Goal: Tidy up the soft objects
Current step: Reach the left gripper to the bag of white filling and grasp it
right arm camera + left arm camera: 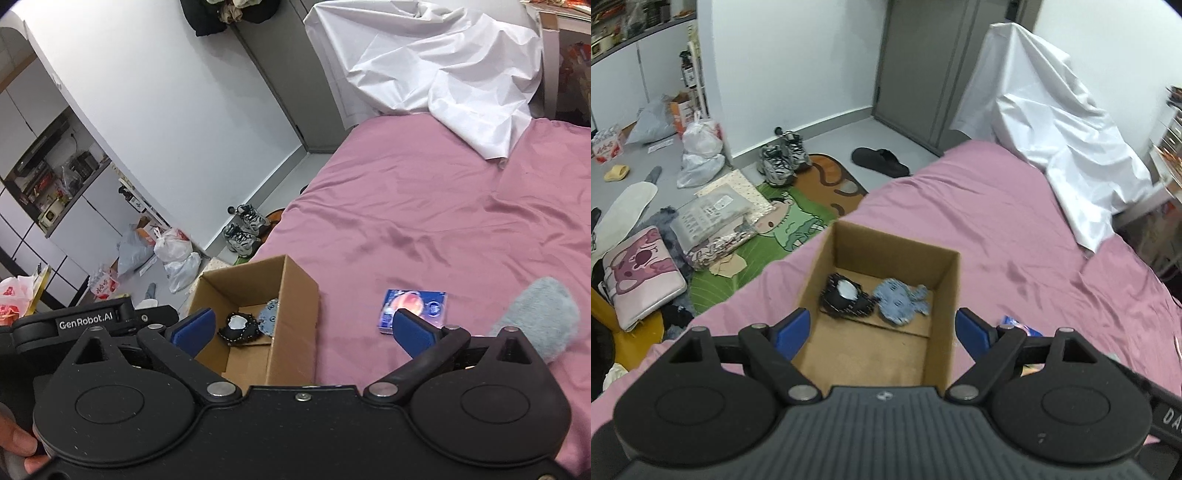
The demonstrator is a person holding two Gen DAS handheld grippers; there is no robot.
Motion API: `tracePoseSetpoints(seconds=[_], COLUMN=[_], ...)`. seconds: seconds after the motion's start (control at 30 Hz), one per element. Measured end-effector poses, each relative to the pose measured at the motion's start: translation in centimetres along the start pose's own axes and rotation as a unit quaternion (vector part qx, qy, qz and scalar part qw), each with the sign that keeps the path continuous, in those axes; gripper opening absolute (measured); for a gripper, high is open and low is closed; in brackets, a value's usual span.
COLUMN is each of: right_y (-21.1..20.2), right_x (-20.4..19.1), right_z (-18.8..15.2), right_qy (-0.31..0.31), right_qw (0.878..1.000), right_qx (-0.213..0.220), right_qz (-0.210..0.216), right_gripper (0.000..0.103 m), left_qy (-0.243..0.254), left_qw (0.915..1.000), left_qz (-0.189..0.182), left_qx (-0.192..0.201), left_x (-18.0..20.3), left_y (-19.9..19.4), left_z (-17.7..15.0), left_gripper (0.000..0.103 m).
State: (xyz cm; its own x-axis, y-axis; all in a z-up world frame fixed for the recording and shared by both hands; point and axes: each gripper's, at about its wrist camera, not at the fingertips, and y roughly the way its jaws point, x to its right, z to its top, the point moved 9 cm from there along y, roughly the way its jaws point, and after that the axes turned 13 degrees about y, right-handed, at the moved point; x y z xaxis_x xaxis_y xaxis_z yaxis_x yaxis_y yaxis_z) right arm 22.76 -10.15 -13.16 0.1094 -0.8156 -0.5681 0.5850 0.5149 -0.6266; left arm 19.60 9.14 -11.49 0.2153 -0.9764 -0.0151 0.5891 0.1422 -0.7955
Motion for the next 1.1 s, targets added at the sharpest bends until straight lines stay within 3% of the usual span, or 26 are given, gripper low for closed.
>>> tracePoseSetpoints(seconds=[0.27, 0.7, 1.1], right_y=[-2.1, -4.6, -5.4], right_x=[3.1, 7.4, 12.2], right_z=[-1.1, -1.7, -1.3], right_qy=[0.022, 0.071, 0.150], right_qw=[1.000, 0.997, 0.988], right_qx=[0.005, 0.013, -0.001], right_qz=[-0.007, -0.016, -0.027], right_gripper=[0.103, 0.103, 0.103], left_qy=[0.025, 0.056, 0.055], left_qw=[0.9995, 0.9977, 0.9970], left_qz=[-0.022, -0.036, -0.038], left_qx=[0.003, -0.011, -0.038], left_x=[4.0, 8.9, 11.9], left_y=[-1.3, -2.1, -1.0], left_z=[-1.3, -3.6, -5.2], left_gripper=[0.101, 0.102, 0.102])
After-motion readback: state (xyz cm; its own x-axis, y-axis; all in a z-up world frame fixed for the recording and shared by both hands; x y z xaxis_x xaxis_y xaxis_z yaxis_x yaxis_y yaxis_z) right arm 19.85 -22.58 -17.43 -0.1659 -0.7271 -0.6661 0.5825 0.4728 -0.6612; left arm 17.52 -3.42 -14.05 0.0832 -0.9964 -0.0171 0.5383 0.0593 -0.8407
